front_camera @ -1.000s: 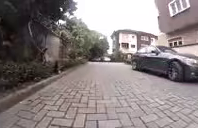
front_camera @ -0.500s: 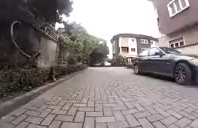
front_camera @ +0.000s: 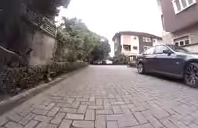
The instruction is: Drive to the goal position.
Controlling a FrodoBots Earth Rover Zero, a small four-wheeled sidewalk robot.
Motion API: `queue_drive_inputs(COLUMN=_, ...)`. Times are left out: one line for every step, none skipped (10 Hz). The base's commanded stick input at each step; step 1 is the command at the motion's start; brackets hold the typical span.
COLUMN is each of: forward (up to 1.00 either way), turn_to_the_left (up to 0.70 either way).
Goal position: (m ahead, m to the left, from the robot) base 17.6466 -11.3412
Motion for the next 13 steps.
queue_drive_inputs(forward=0.7, turn_to_the_left=0.0)
queue_drive_inputs(forward=0.7, turn_to_the_left=0.0)
queue_drive_inputs(forward=0.7, turn_to_the_left=0.0)
queue_drive_inputs(forward=0.7, turn_to_the_left=0.0)
queue_drive_inputs(forward=0.7, turn_to_the_left=0.0)
queue_drive_inputs(forward=0.7, turn_to_the_left=0.0)
queue_drive_inputs(forward=0.7, turn_to_the_left=0.0)
queue_drive_inputs(forward=0.7, turn_to_the_left=0.0)
queue_drive_inputs(forward=0.7, turn_to_the_left=0.0)
queue_drive_inputs(forward=0.7, turn_to_the_left=0.0)
queue_drive_inputs(forward=0.7, turn_to_the_left=0.0)
queue_drive_inputs(forward=0.7, turn_to_the_left=0.0)
queue_drive_inputs(forward=0.7, turn_to_the_left=0.0)
